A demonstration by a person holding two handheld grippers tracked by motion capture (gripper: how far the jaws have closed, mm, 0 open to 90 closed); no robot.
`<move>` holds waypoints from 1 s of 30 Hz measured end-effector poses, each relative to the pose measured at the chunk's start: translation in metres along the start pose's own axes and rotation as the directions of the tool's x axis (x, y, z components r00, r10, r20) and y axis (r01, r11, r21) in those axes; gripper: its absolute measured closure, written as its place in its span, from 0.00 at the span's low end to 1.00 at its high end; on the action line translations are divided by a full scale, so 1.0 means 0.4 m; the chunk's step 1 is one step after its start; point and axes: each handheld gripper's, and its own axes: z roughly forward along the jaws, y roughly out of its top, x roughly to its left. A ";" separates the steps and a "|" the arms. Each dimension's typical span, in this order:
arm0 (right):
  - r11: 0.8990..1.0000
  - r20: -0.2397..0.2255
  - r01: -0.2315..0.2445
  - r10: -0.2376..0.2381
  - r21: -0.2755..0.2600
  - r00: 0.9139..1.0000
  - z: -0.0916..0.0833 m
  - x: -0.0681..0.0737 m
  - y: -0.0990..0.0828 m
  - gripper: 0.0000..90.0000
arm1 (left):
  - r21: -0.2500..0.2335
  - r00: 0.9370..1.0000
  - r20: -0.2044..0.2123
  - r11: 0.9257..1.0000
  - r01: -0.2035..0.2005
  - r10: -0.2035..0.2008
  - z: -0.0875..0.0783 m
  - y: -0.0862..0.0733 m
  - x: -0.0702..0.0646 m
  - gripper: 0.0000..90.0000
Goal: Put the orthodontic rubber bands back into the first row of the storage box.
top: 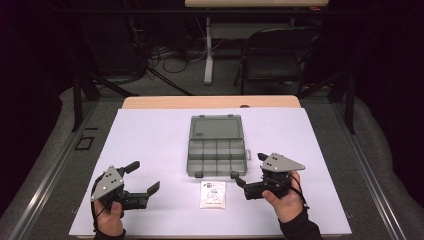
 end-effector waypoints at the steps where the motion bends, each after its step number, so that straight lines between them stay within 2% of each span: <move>1: 1.000 0.000 -0.003 0.003 0.003 1.000 0.005 0.000 0.002 0.00 | 0.000 1.000 0.000 1.000 0.000 0.000 0.000 0.000 0.000 0.07; 3: 1.000 -0.014 -0.012 0.012 0.012 1.000 0.015 0.000 0.006 0.00 | 0.001 1.000 0.000 1.000 0.000 0.000 0.000 0.000 0.001 0.07; 12: 0.999 -0.009 -0.010 0.010 0.032 1.000 0.052 0.006 0.005 0.00 | 0.006 1.000 0.003 1.000 0.000 0.000 0.002 -0.001 0.002 0.07; 16: 0.999 -0.014 -0.038 0.039 0.009 0.999 0.059 0.005 0.001 0.00 | 0.010 1.000 0.003 1.000 0.005 -0.005 0.003 -0.002 0.002 0.07; 19: 0.998 -0.011 -0.053 0.054 0.032 0.998 0.064 0.004 -0.005 0.00 | 0.013 1.000 0.005 1.000 0.007 -0.007 0.004 -0.002 0.002 0.07; 26: 0.997 -0.024 -0.029 0.031 0.072 0.999 0.080 0.006 -0.023 0.00 | 0.022 1.000 0.013 1.000 0.004 -0.004 0.006 -0.003 0.003 0.07; 30: 0.996 -0.024 -0.015 0.017 0.089 1.000 0.090 0.012 -0.034 0.07 | 0.025 1.000 0.014 1.000 0.002 -0.002 0.007 -0.003 0.003 0.07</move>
